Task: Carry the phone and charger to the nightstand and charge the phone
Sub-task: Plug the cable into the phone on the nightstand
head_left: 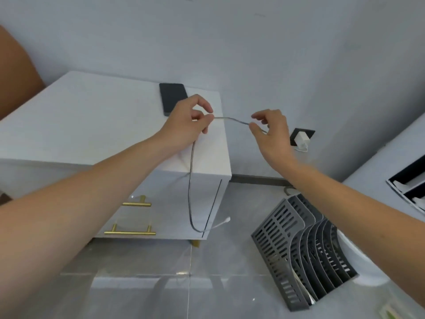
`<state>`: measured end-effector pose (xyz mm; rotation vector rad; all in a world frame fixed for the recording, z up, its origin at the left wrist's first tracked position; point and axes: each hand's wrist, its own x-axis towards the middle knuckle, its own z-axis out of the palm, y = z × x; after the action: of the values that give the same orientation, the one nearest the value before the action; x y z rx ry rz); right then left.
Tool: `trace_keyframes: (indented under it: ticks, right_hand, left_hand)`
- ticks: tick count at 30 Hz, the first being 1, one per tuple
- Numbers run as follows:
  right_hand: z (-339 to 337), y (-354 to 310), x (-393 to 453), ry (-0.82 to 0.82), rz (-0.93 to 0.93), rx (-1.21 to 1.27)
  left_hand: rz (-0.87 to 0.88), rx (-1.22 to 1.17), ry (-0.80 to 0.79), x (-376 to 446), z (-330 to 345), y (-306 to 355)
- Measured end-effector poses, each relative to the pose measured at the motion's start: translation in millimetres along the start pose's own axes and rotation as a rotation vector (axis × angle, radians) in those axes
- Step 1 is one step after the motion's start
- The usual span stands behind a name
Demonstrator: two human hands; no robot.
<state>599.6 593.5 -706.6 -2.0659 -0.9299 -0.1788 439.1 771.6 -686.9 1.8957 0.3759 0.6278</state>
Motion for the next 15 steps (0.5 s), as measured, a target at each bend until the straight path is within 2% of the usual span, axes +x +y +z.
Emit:
trace_keyframes:
  ticks: [2, 5, 8, 12, 15]
  right_hand:
    - [7, -10, -26, 0.015, -0.027, 0.042]
    - [15, -14, -64, -0.048, 0.042, 0.092]
    - [23, -1, -104, -0.218, 0.172, 0.074]
    - [39, 22, -146, -0.508, 0.365, 0.016]
    - [52, 30, -163, -0.685, 0.43, -0.011]
  left_hand:
    - [0.027, 0.035, -0.015, -4, 1, 1]
    - [0.049, 0.115, -0.073, -5, -3, 1]
    - [0.072, 0.182, -0.073, -9, -12, -3]
    - [0.078, 0.213, 0.006, -14, -12, -5]
    - [0.09, 0.216, 0.017, -14, -11, -6]
